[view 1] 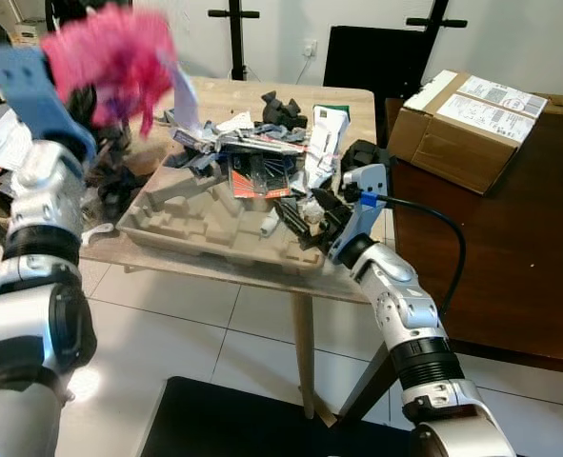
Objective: Picking trash to rubbish bin
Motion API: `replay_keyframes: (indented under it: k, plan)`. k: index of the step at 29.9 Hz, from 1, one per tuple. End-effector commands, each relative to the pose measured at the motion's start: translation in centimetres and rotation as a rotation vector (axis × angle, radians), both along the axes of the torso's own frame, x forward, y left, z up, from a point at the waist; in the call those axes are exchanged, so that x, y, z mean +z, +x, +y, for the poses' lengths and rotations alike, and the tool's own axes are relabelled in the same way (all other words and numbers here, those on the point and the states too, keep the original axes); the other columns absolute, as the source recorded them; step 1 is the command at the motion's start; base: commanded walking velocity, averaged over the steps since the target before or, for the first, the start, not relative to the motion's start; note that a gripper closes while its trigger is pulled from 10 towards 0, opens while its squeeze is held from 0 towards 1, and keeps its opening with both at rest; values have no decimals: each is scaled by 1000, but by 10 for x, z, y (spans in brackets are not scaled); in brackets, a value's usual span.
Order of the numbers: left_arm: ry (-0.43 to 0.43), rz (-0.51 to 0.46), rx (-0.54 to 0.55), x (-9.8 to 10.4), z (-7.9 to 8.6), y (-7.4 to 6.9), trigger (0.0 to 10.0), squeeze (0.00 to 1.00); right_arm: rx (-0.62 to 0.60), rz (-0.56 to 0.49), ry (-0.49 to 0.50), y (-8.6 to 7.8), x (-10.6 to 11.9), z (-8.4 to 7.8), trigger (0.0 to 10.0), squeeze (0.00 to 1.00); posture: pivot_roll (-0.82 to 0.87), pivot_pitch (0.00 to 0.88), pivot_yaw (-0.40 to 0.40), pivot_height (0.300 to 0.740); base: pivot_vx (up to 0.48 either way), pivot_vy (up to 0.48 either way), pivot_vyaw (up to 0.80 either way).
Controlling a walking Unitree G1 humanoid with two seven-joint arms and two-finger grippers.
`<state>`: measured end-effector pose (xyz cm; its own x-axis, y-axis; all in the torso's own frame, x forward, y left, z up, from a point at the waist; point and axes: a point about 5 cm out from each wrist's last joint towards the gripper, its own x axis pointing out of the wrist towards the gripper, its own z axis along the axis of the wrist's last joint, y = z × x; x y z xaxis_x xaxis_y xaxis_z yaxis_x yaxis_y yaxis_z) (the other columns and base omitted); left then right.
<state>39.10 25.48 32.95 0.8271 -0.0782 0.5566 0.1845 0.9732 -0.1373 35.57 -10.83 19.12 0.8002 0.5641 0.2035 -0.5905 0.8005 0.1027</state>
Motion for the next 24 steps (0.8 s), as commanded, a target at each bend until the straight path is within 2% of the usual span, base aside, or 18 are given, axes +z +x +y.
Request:
replay_keyframes:
  k: [1, 4, 5, 7, 9, 11, 13, 24]
  plan:
    - [-34, -34, -91, 4, -5, -2, 0, 0, -3, -3, 8, 1, 0, -1, 10000, 0, -11, 107, 73, 740, 0, 0, 0]
    - [-47, -47, -341, 5, -19, -6, 0, 0, -3, -3, 9, 0, 0, -1, 10000, 0, -10, 106, 72, 740, 0, 0, 0]
    - [-47, -47, -341, 5, -19, -6, 0, 0, -3, -3, 9, 0, 0, -1, 10000, 0, -10, 106, 72, 740, 0, 0, 0]
    - [-32, -48, -460, -2, -24, -11, 0, 0, -3, -4, 10, 1, 0, -1, 10000, 0, -10, 107, 72, 740, 0, 0, 0]
    - [-32, -48, -460, -2, -24, -11, 0, 0, -3, -4, 10, 1, 0, -1, 10000, 0, -10, 107, 72, 740, 0, 0, 0]
    - [-42, -52, -549, -7, -24, -17, 0, 0, -6, -3, 15, 1, 1, -3, 10000, 0, -9, 109, 69, 740, 0, 0, 0]
    - [-48, -49, -572, -9, -24, -18, 0, 0, -9, -2, 19, 1, 1, -4, 10000, 0, -9, 109, 69, 740, 0, 0, 0]
    - [24, 42, -724, -22, -29, -29, 0, 0, -7, 1, 38, 2, 2, -7, 10000, 0, -8, 109, 69, 740, 0, 0, 0]
